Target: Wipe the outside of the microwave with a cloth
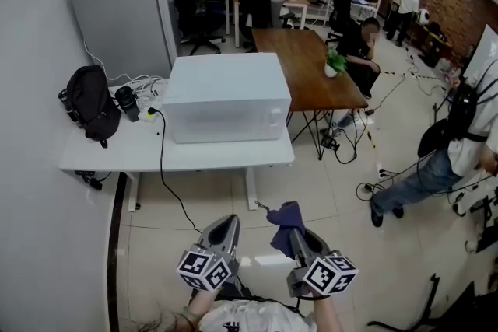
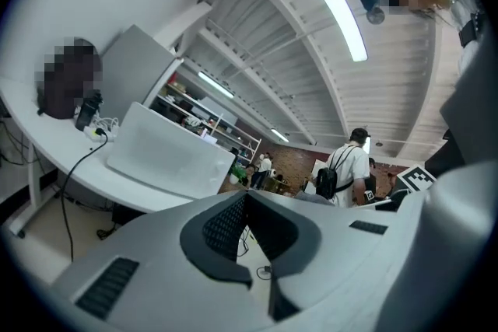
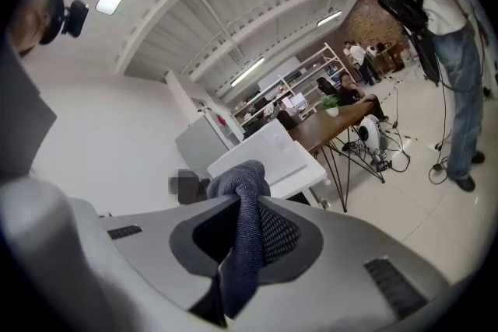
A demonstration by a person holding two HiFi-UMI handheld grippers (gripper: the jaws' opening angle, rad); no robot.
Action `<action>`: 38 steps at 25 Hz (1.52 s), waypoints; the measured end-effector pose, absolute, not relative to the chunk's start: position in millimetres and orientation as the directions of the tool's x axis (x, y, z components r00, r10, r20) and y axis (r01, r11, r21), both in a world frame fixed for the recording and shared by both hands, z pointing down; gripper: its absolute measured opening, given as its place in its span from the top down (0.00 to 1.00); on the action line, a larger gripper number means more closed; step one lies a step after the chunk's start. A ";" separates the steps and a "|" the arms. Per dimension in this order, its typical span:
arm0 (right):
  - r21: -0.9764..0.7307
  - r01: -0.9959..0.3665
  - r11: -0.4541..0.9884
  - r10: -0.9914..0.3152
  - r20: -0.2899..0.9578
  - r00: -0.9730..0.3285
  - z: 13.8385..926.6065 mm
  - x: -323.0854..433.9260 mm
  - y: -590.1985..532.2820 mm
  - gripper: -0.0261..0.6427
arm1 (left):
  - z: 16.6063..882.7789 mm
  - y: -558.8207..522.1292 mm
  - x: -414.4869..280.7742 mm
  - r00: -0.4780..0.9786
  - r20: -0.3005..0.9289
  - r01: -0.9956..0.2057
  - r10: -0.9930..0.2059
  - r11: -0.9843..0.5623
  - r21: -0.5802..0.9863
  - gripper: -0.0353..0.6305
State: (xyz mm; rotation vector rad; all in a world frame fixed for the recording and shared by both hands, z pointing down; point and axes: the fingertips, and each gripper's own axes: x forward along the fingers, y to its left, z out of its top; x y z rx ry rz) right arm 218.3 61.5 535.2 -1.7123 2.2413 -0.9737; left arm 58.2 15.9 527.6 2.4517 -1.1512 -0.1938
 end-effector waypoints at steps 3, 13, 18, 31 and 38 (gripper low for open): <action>-0.519 -0.837 0.175 -0.872 0.313 -0.377 546.6 229.5 111.5 0.85 | 535.3 81.5 77.9 0.628 0.082 -0.724 -0.774 -0.542 0.427 0.96; -0.495 -0.809 0.316 -0.771 0.364 -0.523 562.4 179.6 209.5 0.85 | 525.6 200.1 56.0 0.524 0.133 -0.816 -0.841 -0.451 0.362 0.96; -0.449 -0.812 0.372 -0.749 0.371 -0.549 559.1 149.4 224.7 0.85 | 521.7 222.7 50.2 0.535 0.137 -0.822 -0.834 -0.477 0.310 0.96; -0.418 -0.849 0.322 -0.794 0.370 -0.483 550.2 118.0 227.8 0.86 | 500.8 219.0 0.4 0.515 0.053 -0.827 -0.856 -0.479 0.293 0.96; -0.406 -0.862 0.305 -0.807 0.371 -0.460 552.0 105.4 226.5 0.86 | 502.0 214.0 -7.3 0.545 0.047 -0.809 -0.837 -0.510 0.294 0.96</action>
